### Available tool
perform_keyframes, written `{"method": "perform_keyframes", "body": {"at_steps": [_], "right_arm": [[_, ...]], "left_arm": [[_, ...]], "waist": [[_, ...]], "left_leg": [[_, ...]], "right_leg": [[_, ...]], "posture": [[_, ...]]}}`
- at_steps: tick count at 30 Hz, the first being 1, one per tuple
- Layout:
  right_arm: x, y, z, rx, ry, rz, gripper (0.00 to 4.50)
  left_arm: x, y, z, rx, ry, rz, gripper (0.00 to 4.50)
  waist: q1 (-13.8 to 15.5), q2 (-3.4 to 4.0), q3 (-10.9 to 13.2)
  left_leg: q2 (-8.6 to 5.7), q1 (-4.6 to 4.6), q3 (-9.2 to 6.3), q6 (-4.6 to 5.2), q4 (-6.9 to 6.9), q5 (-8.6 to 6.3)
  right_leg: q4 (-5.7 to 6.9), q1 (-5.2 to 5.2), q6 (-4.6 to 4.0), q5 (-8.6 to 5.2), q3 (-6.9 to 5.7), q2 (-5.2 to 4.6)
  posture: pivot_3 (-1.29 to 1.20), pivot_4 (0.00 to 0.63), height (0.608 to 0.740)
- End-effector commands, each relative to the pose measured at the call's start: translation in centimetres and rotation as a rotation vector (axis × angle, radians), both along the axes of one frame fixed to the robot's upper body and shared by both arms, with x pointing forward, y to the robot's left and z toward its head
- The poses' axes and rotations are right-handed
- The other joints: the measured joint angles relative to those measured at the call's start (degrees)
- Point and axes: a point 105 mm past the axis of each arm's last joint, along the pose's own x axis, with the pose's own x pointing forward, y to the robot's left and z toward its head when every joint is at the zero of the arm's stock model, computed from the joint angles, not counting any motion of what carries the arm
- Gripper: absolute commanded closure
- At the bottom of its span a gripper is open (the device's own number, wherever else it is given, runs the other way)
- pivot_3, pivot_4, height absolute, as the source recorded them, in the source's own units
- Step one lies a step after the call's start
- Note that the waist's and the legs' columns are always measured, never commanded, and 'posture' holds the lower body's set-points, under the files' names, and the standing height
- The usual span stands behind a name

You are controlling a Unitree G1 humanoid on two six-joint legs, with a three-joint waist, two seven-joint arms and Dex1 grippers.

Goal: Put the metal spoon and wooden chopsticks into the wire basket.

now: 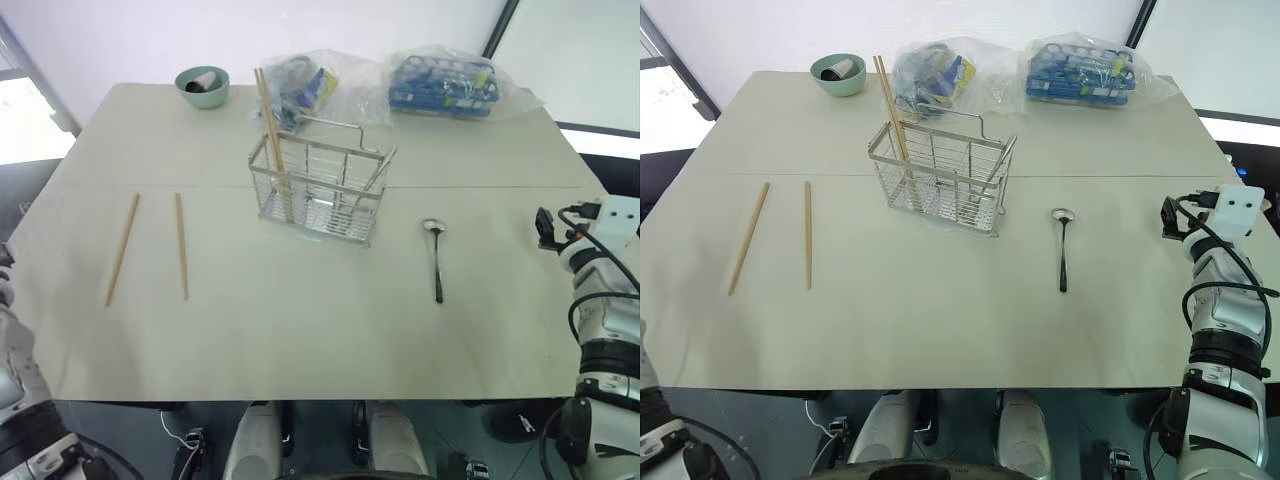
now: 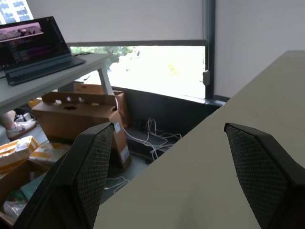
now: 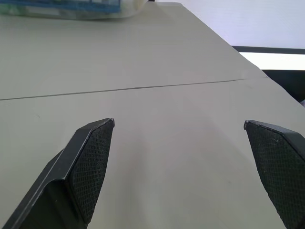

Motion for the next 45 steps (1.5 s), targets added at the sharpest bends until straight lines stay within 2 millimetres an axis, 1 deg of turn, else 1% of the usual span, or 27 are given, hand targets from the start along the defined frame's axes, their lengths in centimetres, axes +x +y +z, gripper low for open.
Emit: {"method": "perform_keyframes", "body": {"at_steps": [1,5,23,27,29,32,35,38,40,42,43,44,45], "right_arm": [[-0.1,-0.5,1.8,-0.023,-0.062,-0.009,0.0],[-0.1,-0.6,1.7,-0.023,-0.06,-0.008,0.0],[-0.2,-0.9,1.5,-0.021,-0.063,-0.007,0.0],[0.0,-1.0,2.4,-0.043,-0.069,0.004,0.0],[0.1,-1.3,3.1,-0.049,-0.078,0.003,0.0],[0.5,-1.5,4.7,-0.08,-0.09,0.029,0.0],[0.8,-1.5,6.1,-0.131,-0.083,0.084,0.0],[1.4,-1.2,8.5,-0.184,-0.077,0.173,0.0],[1.9,-0.7,10.2,-0.21,-0.07,0.241,0.0],[2.4,-0.1,11.4,-0.255,-0.044,0.315,0.0],[2.6,0.3,11.8,-0.278,-0.033,0.345,0.0],[2.7,0.4,12.1,-0.293,-0.025,0.364,0.0],[2.9,0.9,12.6,-0.333,-0.008,0.403,0.0]], "left_arm": [[0.0,-0.2,2.2,0.062,-0.03,-0.009,0.61],[0.1,-0.4,2.5,0.048,-0.054,-0.015,0.61],[0.9,-1.2,3.6,0.074,-0.054,-0.057,0.61],[1.6,-1.8,4.6,0.091,-0.073,-0.129,0.61],[1.9,-2.0,5.2,0.107,-0.081,-0.164,0.61],[2.5,-2.5,6.1,0.097,-0.099,-0.244,0.61],[3.4,-3.9,7.3,0.086,-0.119,-0.372,0.61],[4.2,-6.1,9.7,0.09,-0.158,-0.546,0.61],[4.7,-8.2,11.3,0.082,-0.184,-0.695,0.61],[4.9,-11.3,12.7,0.099,-0.174,-0.881,0.61],[4.8,-12.8,13.2,0.114,-0.163,-0.966,0.61],[4.7,-13.7,13.4,0.123,-0.154,-1.018,0.61],[4.1,-15.5,13.7,0.138,-0.137,-1.126,0.61]], "waist": [[0.0,0.0,0.0],[0.1,0.0,0.0],[0.0,0.0,0.0],[0.0,0.0,0.0],[0.0,0.0,0.0],[0.0,0.03,0.0],[0.0,0.02,0.0],[-0.1,0.02,0.0],[-0.1,0.06,0.1],[-0.2,0.09,0.1],[-0.2,0.1,0.1],[-0.2,0.11,0.1],[-0.2,0.11,0.2]], "left_leg": [[0.0,0.0,0.0,0.0,0.0,0.0],[-0.01,0.0,0.0,0.0,0.0,0.0],[0.0,0.0,0.0,0.0,0.0,0.0],[0.0,0.0,0.01,0.0,0.0,0.0],[-0.01,0.0,0.02,0.0,0.0,0.01],[-0.01,0.0,0.03,0.0,0.0,0.0],[-0.01,0.01,0.03,-0.01,0.0,0.01],[0.0,0.0,0.05,-0.01,0.0,0.01],[-0.01,-0.01,0.06,-0.01,0.01,0.01],[-0.01,-0.02,0.07,-0.01,0.0,0.01],[-0.02,-0.03,0.07,-0.01,0.0,0.01],[-0.02,-0.02,0.1,-0.01,-0.02,0.01],[-0.02,-0.02,0.1,-0.02,-0.04,0.01]], "right_leg": [[0.0,0.0,0.0,0.0,0.0,0.0],[0.0,0.0,0.0,0.0,0.0,0.0],[0.0,0.01,0.0,0.0,0.0,0.0],[0.0,0.0,0.0,0.0,0.01,0.01],[0.0,0.0,0.0,0.0,0.01,0.01],[0.0,-0.01,0.0,0.0,0.02,0.0],[0.01,-0.02,0.0,0.0,0.03,0.01],[0.01,-0.02,0.0,0.0,0.03,0.02],[0.01,-0.06,0.0,0.0,0.04,0.02],[0.01,-0.07,0.0,0.0,0.06,0.02],[0.01,-0.08,0.0,0.0,0.06,0.02],[-0.01,-0.09,0.0,0.0,0.09,0.02],[-0.02,-0.09,0.0,0.0,0.11,0.02]], "posture": [[0.0,0.15,0.707],[0.0,0.15,0.707],[0.0,0.15,0.707],[0.0,0.15,0.707],[0.0,0.15,0.707],[0.0,0.15,0.707],[0.0,0.15,0.707],[0.0,0.15,0.707],[0.0,0.15,0.707],[0.0,0.15,0.707],[0.0,0.15,0.707],[0.0,0.15,0.707],[0.0,0.15,0.707]]}}
